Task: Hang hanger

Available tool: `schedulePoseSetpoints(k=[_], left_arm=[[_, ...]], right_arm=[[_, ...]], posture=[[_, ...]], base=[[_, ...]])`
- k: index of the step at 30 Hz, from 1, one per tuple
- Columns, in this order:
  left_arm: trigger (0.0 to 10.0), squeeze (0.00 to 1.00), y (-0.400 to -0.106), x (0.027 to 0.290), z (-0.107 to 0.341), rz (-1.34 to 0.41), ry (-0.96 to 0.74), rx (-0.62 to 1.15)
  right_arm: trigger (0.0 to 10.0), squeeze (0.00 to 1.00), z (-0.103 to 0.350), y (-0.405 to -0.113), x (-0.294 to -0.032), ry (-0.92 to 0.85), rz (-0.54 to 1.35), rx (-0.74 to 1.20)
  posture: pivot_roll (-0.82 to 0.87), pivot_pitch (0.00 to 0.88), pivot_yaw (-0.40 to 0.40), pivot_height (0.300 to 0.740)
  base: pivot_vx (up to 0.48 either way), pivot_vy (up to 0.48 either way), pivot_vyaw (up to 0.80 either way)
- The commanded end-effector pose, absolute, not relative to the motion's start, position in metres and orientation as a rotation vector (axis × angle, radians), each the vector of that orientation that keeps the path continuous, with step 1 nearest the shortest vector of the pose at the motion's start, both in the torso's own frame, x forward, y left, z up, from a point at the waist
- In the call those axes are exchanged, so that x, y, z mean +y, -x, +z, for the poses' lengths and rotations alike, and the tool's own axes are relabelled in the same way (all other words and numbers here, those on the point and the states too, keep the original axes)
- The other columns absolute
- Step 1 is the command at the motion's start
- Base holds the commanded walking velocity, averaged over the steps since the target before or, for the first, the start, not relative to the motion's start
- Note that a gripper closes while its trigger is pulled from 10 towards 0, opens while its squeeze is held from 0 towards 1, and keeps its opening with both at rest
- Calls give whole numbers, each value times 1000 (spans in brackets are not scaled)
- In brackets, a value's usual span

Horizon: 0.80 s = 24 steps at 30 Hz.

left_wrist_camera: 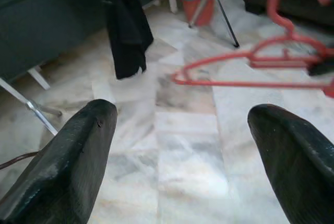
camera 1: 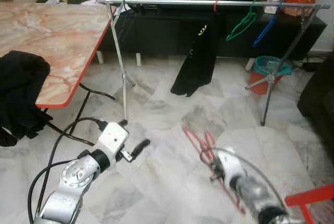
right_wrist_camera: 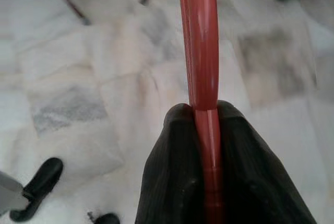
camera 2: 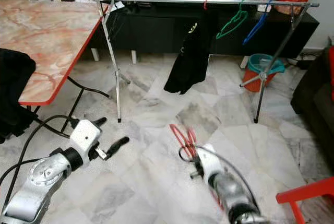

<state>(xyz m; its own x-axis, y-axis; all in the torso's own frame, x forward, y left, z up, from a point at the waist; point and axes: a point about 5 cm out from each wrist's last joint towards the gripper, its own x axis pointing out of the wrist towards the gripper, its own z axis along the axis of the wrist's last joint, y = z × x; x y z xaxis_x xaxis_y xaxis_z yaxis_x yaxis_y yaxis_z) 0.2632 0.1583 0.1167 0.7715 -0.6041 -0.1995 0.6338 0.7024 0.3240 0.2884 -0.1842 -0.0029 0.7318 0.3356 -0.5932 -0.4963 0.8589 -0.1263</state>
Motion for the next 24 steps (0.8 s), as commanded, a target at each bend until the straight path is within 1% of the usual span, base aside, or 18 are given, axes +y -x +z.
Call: schedulePoseSetpoints(k=[1, 3, 5, 8, 12, 13, 15, 21, 24], left_arm=[[10000, 0, -264, 155, 113, -757, -424, 109], [10000, 0, -265, 151, 113, -826, -420, 127], [10000, 0, -265, 148, 114, -858, -433, 127], [10000, 0, -265, 141, 118, -941, -439, 124], [10000, 0, -265, 135, 121, -997, -438, 121], [10000, 0, -262, 128, 122, -1081, -446, 142], [10000, 0, -261, 124, 123, -1146, -458, 158], [10000, 0, -261, 117, 121, -1214, -436, 182], [10000, 0, -263, 111, 119, -1251, -447, 194]], right_arm=[[10000, 0, -3, -286, -180, 298, 571, 601], [10000, 0, 9, -293, -177, 294, 690, 570], [10000, 0, 12, -293, -176, 301, 759, 577], [10000, 0, 19, -292, -173, 324, 916, 577], [10000, 0, 24, -293, -174, 320, 981, 569], [10000, 0, 33, -295, -178, 346, 1047, 561], [10000, 0, 41, -297, -180, 352, 1116, 552], [10000, 0, 57, -299, -178, 338, 1225, 514], [10000, 0, 62, -295, -176, 349, 1311, 510]], posture=[[158, 87, -82, 736], [151, 90, -84, 736], [151, 90, -84, 736], [154, 93, -87, 736], [153, 97, -88, 736], [152, 96, -90, 736], [148, 94, -88, 736], [144, 90, -89, 736], [139, 83, -92, 736]], base=[[0, 0, 0], [0, 0, 0], [0, 0, 0], [0, 0, 0], [0, 0, 0], [0, 0, 0], [0, 0, 0], [0, 0, 0], [0, 0, 0]])
